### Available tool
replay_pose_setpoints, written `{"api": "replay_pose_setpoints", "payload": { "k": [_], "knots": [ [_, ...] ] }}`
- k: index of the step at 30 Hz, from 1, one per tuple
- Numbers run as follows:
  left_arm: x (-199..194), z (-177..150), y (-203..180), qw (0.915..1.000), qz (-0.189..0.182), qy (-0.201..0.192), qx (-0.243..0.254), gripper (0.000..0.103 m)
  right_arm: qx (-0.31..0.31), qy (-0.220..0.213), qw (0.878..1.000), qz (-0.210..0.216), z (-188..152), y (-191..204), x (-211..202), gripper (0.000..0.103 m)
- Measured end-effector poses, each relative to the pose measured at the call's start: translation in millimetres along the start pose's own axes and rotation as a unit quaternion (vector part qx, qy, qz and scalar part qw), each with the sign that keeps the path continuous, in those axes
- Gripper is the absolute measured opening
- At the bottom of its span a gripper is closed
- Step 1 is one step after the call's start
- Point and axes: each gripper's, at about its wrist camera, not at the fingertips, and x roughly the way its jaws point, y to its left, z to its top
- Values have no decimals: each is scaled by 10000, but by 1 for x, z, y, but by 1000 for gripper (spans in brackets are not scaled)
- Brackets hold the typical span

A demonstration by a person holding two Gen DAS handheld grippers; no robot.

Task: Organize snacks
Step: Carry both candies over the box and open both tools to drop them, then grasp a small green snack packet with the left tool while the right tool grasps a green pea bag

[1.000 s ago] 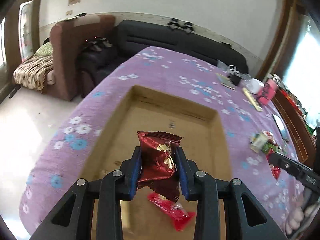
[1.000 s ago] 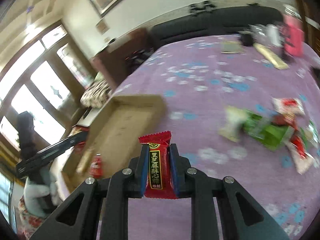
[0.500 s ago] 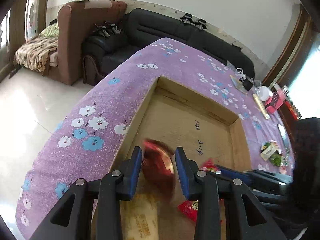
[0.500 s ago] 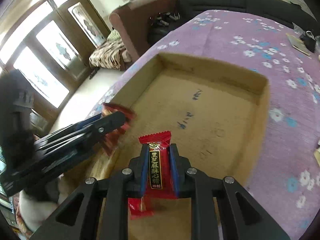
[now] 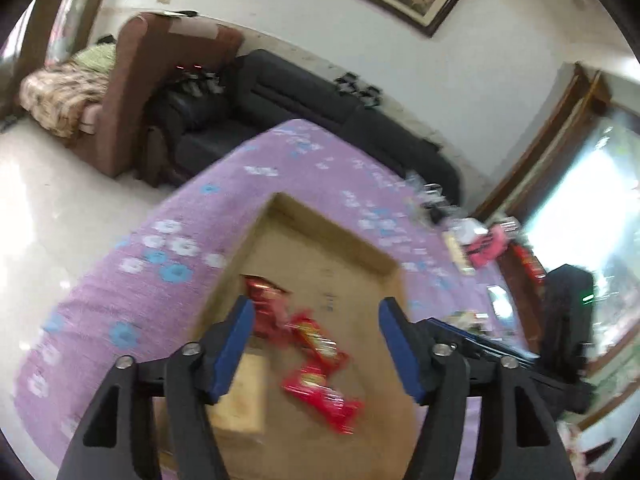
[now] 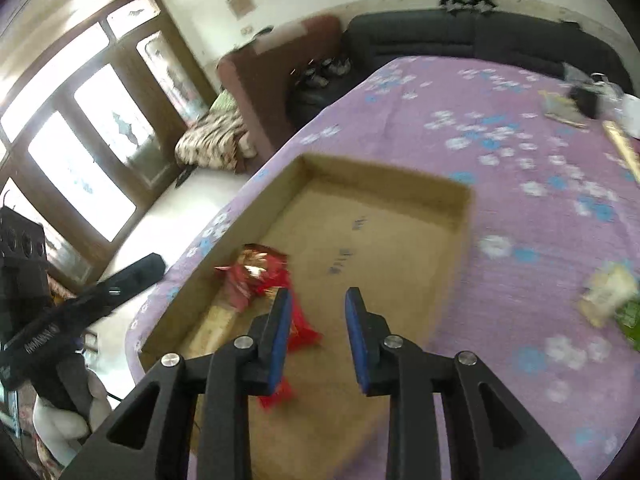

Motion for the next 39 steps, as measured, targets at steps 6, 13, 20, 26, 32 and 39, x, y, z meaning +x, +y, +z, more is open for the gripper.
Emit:
{"api": "replay_pose_setpoints", "payload": {
  "k": [6,13,20,26,32,39],
  "knots": [
    [-17,-11,-38,9948,-1021,9,-8,83,572,-592,9927,-876,-18,-102,-86,27],
    [6,-28,-98,9942,-831,380,574,83,1181,-846,9796,-1391,-38,-191,-129,27],
    [40,-45,-135,9900,-577,736,1059,83,1024,-846,9821,-1334,-27,-205,-93,28],
    [66,-53,-154,9873,-492,948,1178,83,1177,-679,9827,-1261,0,-221,-50,37],
    [78,-62,-172,9812,-379,1023,1595,83,1428,-3,9888,442,-4,-225,-29,31],
    [97,-75,-181,9699,-175,1096,2166,83,1205,-257,9923,118,-12,-213,-53,31]
  ]
}}
